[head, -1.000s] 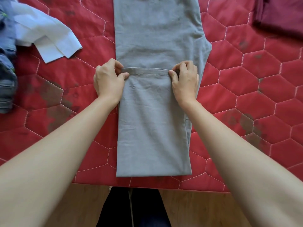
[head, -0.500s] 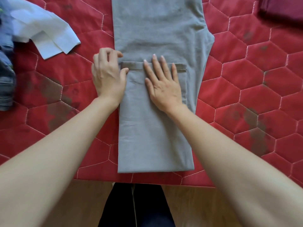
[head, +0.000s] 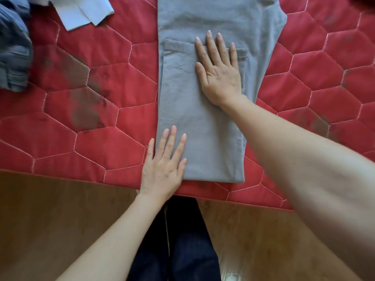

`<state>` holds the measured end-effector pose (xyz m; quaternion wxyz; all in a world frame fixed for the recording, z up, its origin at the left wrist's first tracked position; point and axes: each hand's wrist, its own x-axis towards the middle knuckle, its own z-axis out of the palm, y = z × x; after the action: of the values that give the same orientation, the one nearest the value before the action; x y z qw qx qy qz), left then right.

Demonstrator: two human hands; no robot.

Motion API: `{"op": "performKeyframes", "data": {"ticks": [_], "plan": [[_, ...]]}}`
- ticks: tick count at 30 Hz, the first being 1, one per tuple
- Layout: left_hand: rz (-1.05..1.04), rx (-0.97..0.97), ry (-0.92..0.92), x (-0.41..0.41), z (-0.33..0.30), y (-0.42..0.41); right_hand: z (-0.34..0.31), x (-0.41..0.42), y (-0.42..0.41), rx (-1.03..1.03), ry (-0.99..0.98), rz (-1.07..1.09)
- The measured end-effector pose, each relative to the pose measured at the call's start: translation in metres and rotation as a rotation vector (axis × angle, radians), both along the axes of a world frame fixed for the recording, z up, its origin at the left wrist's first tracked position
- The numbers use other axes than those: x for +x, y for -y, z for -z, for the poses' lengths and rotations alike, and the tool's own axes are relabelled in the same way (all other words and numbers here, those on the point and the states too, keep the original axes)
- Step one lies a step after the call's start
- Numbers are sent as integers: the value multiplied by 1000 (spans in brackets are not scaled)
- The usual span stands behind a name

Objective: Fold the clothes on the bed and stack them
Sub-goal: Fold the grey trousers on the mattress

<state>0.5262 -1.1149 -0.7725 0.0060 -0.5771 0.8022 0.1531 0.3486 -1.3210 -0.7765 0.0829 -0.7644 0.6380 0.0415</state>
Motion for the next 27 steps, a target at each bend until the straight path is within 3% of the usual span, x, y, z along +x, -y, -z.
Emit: {"op": "performKeyframes", "data": {"ticks": [8,13,16,21,27], "plan": [[30,18,15,12,2,0,-18,10,-13,41,-29,75],[27,-1,-15,14,4,1,-32,53,-122,-49,220,243],[27,-14,-29,14,5,0,-21,47,-182,4,148,295],[27,18,-32,14,4,0,-5,-10,-212,-37,-23,340],[47,65,-24,16,-2,2,-9,-37,-222,29,15,326]]}}
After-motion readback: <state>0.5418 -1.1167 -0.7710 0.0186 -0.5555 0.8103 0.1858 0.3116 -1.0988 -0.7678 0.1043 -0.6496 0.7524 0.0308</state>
